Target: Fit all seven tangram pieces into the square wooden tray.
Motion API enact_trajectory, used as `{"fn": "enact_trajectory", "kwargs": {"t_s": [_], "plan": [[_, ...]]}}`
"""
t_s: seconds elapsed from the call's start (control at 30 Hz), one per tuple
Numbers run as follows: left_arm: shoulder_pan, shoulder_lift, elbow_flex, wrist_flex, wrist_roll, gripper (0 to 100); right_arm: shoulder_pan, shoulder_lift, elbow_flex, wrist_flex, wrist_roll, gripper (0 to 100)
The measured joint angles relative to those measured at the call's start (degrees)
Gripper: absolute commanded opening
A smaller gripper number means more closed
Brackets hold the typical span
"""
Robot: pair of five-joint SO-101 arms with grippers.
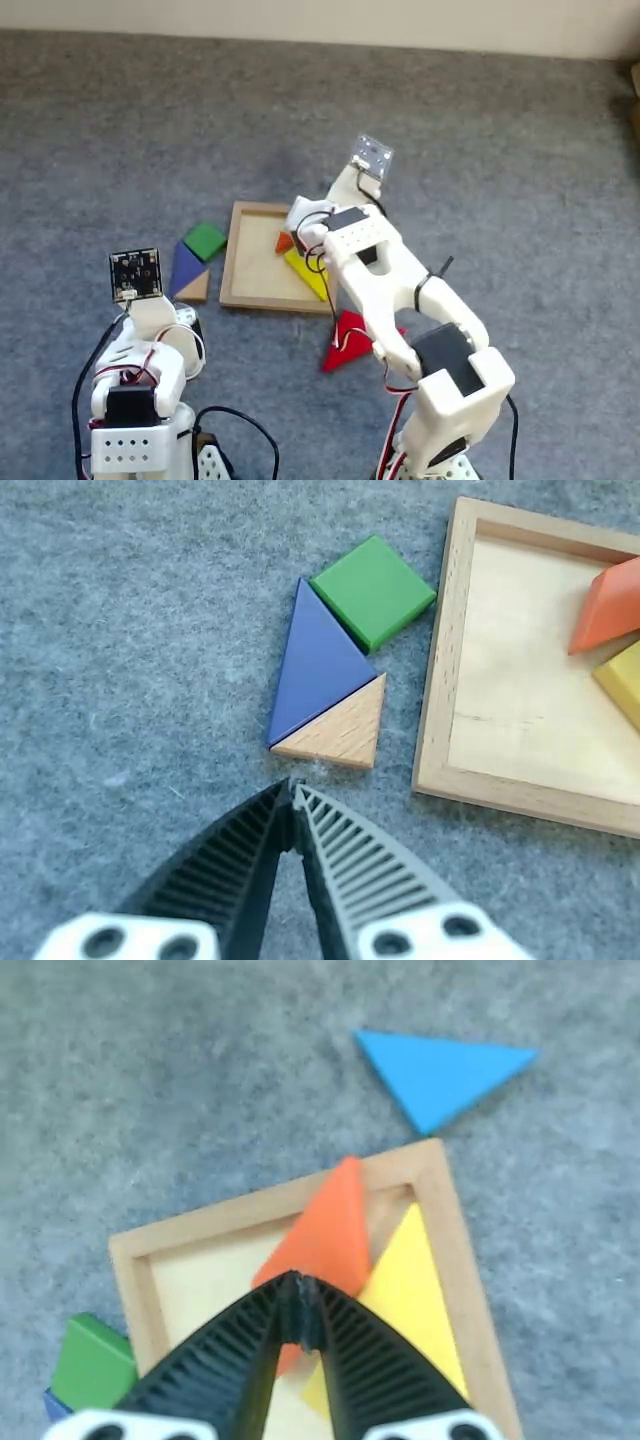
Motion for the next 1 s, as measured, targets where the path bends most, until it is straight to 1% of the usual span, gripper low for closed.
{"fn": "enact_trajectory", "kwargs": {"t_s": [0.2, 0.37, 0.5, 0.7, 0.8, 1.0], "plan": [[0.0, 0.0, 0.0, 0.0, 0.0, 0, -0.4, -0.2, 1.6, -0.4, 0.0, 0.9], [0.0, 0.0, 0.0, 0.0, 0.0, 0, -0.4, -5.5, 1.7, -0.6, 0.0, 0.9], [0.0, 0.0, 0.0, 0.0, 0.0, 0, -0.5, -6.8, 1.7, -1.2, 0.0, 0.9], [0.0, 0.0, 0.0, 0.0, 0.0, 0, -0.5, -6.8, 6.1, -13.5, 0.0, 0.9], [0.0, 0.0, 0.0, 0.0, 0.0, 0, -0.5, -4.1, 7.1, -20.2, 0.2, 0.9], [0.0, 0.0, 0.0, 0.0, 0.0, 0, 1.3, 0.4, 7.4, -22.2, 0.2, 0.9]]}}
